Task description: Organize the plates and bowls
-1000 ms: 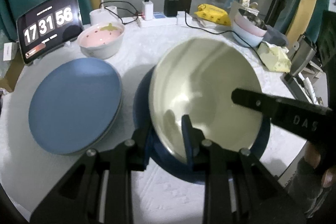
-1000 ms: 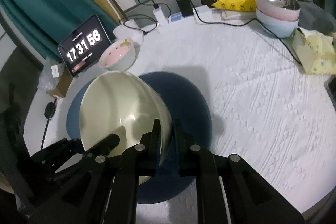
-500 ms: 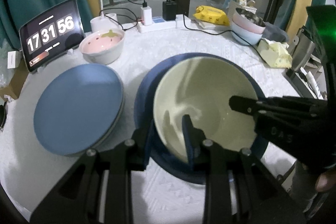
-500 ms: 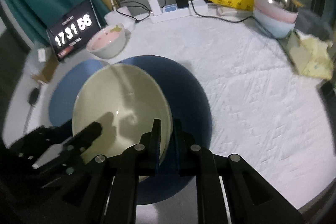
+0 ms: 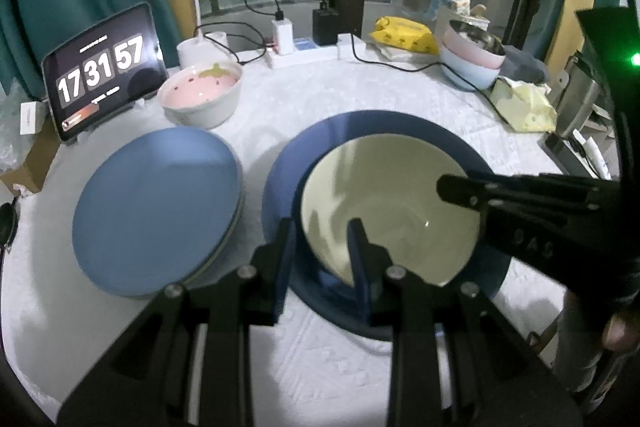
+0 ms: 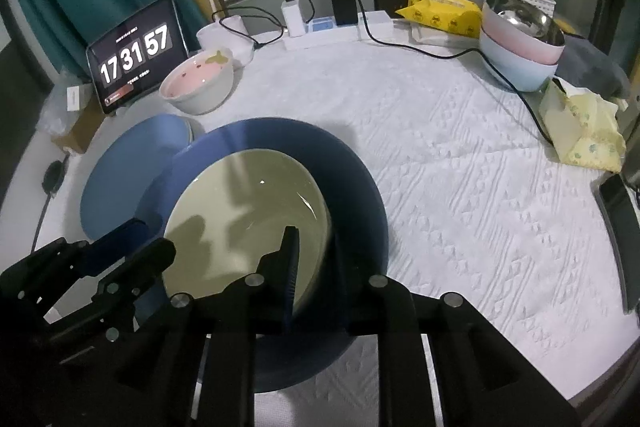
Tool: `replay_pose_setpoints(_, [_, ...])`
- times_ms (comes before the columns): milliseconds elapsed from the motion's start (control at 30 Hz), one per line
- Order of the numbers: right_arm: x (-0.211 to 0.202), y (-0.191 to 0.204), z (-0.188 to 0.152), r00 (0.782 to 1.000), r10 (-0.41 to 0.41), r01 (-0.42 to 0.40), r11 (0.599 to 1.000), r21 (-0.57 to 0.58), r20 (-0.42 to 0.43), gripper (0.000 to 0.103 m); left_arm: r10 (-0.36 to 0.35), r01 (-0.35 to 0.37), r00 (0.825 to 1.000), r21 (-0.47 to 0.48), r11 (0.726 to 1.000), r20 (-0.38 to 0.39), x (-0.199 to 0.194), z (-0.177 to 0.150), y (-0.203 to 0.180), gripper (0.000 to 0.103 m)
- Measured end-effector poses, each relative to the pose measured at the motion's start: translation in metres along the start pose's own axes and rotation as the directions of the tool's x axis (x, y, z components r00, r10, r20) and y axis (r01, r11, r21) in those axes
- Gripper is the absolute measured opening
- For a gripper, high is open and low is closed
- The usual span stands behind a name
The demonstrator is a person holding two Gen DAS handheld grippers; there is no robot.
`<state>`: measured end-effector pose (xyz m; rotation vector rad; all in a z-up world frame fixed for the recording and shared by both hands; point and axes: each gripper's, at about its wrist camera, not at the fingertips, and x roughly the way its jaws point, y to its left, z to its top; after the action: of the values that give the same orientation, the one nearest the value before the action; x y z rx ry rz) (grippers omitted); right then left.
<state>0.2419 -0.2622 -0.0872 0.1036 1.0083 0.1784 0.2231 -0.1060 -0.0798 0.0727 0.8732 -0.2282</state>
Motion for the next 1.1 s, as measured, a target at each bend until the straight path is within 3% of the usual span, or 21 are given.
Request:
replay_pose_setpoints(367, [-0.03,0.004,0.018,0.996,-0.011,0.014,0.999,-0.036,0.093,0.022,0.004,-0.001,0.997,-0.029,1.0,0.079,-0.02,0.012,0.012,0.029])
replay_pose_setpoints(500, [-0.034,0.008,0.022,0.994,-0.012,0.017,0.999,-0.05,0.107,0.023,0.018,-0.014,0.993,-0.037,0.999,0.118,-0.027,0.017,0.02,0.031])
replay_pose_setpoints(567, [-0.036,0.011,0.022,0.993,-0.009,0.015,0.998,-0.056,0.116,0.032,0.032,-0.027,0.99,-0.038,0.999,0.139,-0.03,0.019,0.025,0.032])
replay_pose_setpoints(633, [-0.036,0.015,0.024,0.993,-0.008,0.017,0.998,-0.068,0.12,0.034,0.042,-0.036,0.987,-0.043,0.998,0.155,-0.032,0.02,0.03,0.033])
replay_pose_setpoints(1100, [-0.03,0.046,0.044,0.991,-0.005,0.022,0.991,-0.131,0.132,0.035,0.079,-0.061,0.976,-0.093,0.994,0.203,-0.039,0.032,0.074,0.036])
